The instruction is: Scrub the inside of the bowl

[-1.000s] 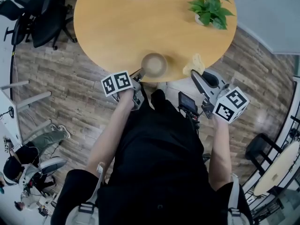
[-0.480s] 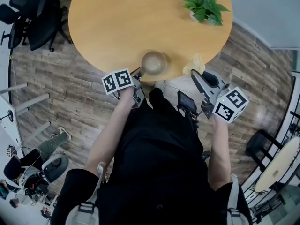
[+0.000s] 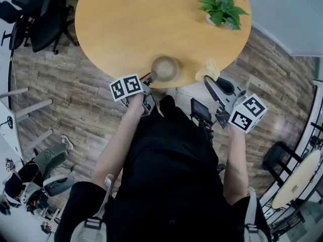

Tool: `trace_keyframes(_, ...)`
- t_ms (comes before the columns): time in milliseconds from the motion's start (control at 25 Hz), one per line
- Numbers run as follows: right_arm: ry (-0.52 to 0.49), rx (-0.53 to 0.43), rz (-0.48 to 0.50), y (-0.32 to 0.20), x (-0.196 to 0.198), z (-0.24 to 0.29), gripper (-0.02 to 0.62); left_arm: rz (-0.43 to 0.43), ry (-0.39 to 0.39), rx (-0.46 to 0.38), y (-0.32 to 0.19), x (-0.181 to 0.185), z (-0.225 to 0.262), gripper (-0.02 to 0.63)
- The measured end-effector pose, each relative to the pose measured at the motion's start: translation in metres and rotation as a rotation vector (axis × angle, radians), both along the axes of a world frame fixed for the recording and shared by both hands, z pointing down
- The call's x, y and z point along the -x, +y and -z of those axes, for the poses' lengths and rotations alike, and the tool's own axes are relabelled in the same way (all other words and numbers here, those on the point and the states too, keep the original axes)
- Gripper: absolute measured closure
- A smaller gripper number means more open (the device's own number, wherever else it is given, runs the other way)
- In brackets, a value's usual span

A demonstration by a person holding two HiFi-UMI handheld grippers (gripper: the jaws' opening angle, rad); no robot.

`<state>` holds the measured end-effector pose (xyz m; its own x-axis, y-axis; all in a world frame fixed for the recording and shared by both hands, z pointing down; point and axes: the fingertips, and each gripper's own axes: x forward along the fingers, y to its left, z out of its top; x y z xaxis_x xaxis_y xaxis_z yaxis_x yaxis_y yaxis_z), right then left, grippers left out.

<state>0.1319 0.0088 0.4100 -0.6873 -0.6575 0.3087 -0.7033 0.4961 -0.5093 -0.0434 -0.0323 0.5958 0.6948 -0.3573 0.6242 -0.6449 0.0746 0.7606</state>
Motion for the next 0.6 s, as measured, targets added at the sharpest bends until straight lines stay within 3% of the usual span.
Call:
trace_keyframes(160, -0.02, -0.011, 0.012, -0.001, 0.003, 0.005, 0.558, 0.01, -0.022, -0.013, 0.001, 0.008, 0.002, 0.495)
trace_keyframes(280, -0.02, -0.017, 0.023, -0.003, 0.006, 0.008, 0.558, -0.001, -0.092, -0.07, 0.0, 0.021, 0.011, 0.495)
trace_keyframes(600, -0.037, -0.037, 0.066, -0.017, 0.023, 0.016, 0.558, -0.134, -0.35, -0.451, -0.02, 0.039, 0.089, 0.516)
